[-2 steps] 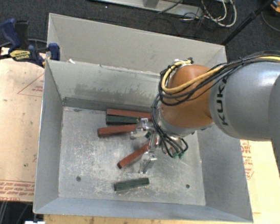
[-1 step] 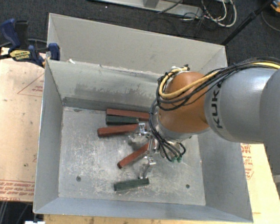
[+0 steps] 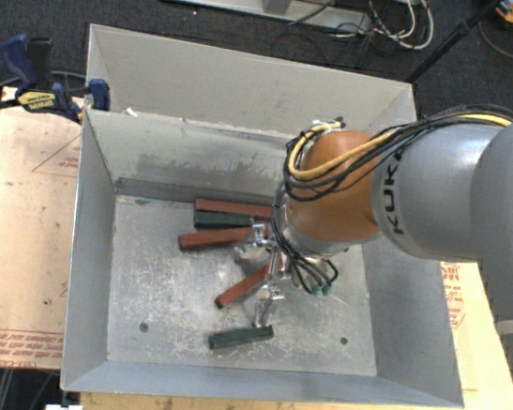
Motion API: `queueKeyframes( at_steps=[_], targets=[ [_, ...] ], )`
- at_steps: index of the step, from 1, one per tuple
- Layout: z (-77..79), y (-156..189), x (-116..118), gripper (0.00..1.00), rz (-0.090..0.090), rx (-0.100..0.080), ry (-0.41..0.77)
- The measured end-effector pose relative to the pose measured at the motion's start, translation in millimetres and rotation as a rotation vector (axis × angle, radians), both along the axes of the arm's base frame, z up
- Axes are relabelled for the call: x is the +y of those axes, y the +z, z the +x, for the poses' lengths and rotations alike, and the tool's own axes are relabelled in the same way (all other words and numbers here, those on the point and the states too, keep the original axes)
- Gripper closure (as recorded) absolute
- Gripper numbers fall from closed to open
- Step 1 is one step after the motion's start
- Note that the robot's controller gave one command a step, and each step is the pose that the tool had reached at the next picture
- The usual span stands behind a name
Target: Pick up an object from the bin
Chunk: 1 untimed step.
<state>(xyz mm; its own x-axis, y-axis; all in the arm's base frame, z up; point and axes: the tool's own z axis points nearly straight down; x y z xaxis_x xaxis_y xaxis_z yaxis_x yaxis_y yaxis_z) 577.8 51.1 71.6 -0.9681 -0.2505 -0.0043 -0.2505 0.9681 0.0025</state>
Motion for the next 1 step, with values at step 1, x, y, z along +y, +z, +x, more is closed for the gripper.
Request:
queueKeyframes(
  at_steps=[1],
  targets=[
    [-1.8, 7.6, -0.4, 0.0, -0.001, -0.003, 0.001]
  ],
)
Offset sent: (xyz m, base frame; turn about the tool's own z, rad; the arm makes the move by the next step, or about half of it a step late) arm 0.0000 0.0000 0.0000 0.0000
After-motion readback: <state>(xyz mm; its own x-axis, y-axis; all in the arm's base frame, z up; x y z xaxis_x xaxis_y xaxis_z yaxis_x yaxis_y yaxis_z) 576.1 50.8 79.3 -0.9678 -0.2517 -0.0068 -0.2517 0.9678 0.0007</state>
